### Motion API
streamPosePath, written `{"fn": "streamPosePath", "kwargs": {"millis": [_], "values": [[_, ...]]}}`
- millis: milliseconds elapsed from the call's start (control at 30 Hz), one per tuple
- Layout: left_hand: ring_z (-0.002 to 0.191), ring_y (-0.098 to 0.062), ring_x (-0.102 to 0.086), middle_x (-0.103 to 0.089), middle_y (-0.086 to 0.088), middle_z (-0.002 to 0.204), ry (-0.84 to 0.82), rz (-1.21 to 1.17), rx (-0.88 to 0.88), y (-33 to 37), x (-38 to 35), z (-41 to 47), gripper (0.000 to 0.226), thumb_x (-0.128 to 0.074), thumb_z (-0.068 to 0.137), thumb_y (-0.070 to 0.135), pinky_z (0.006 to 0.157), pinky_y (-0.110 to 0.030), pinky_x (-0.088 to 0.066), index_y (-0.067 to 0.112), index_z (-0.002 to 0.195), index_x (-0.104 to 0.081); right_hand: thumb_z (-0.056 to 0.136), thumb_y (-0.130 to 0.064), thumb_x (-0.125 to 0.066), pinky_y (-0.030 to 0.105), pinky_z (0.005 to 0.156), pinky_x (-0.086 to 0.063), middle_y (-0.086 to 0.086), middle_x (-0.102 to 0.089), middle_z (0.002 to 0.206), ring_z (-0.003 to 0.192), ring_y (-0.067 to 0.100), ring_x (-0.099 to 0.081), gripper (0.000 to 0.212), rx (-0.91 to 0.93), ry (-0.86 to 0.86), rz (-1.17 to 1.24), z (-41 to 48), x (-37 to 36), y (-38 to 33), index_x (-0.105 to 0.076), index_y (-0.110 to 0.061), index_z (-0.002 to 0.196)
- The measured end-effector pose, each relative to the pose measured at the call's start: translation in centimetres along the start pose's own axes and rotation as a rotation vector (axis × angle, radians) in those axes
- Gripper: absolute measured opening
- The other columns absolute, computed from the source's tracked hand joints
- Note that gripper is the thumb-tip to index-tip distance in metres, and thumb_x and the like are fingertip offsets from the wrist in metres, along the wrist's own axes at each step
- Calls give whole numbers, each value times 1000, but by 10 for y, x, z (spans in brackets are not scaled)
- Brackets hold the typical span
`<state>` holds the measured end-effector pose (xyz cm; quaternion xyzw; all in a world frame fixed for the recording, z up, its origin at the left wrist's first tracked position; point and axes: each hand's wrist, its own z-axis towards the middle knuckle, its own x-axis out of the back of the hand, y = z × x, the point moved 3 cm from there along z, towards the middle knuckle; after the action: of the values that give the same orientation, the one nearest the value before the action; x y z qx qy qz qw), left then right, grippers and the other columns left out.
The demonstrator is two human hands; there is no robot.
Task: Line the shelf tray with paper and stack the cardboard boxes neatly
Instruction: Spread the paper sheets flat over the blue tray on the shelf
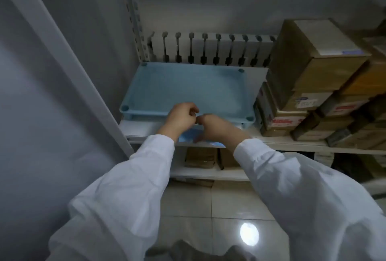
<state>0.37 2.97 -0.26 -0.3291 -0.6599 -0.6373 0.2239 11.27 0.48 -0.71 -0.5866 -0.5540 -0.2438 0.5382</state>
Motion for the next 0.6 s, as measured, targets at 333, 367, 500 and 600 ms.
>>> {"fn": "streamPosePath", "kwargs": {"millis": [333,367,500,600], "values": [[107,-24,-61,-67,-11,113,-44,-2,62,-19,-8,-18,38,-47,80,-4,94,-25,-44,8,109,-68,93,-6,-41,37,92,-45,11,-55,128,118,30,-55,45,-52,-51,-359,-8,-17,6,-50,-21,134],[109,-23,-60,-67,-9,116,-77,4,61,-16,-8,-19,37,-51,80,-2,95,-25,-43,9,111,-67,94,-6,-39,37,92,-45,11,-54,130,119,31,-54,45,-53,-47,-340,-9,-14,7,-50,-21,134],[113,-19,-58,-64,-4,119,-257,17,44,2,-9,-26,35,-62,82,17,87,-24,-42,16,117,-65,96,-17,-41,39,94,-45,11,-56,131,119,32,-54,38,-25,-35,-195,-8,5,10,-52,-22,133],[108,-23,-59,-65,-7,114,-280,115,43,15,-6,-26,33,-67,82,24,77,-22,-38,15,114,-65,95,-26,-48,38,89,-44,13,-60,125,114,32,-55,32,22,-5,-103,-11,26,8,-60,-15,123]]}}
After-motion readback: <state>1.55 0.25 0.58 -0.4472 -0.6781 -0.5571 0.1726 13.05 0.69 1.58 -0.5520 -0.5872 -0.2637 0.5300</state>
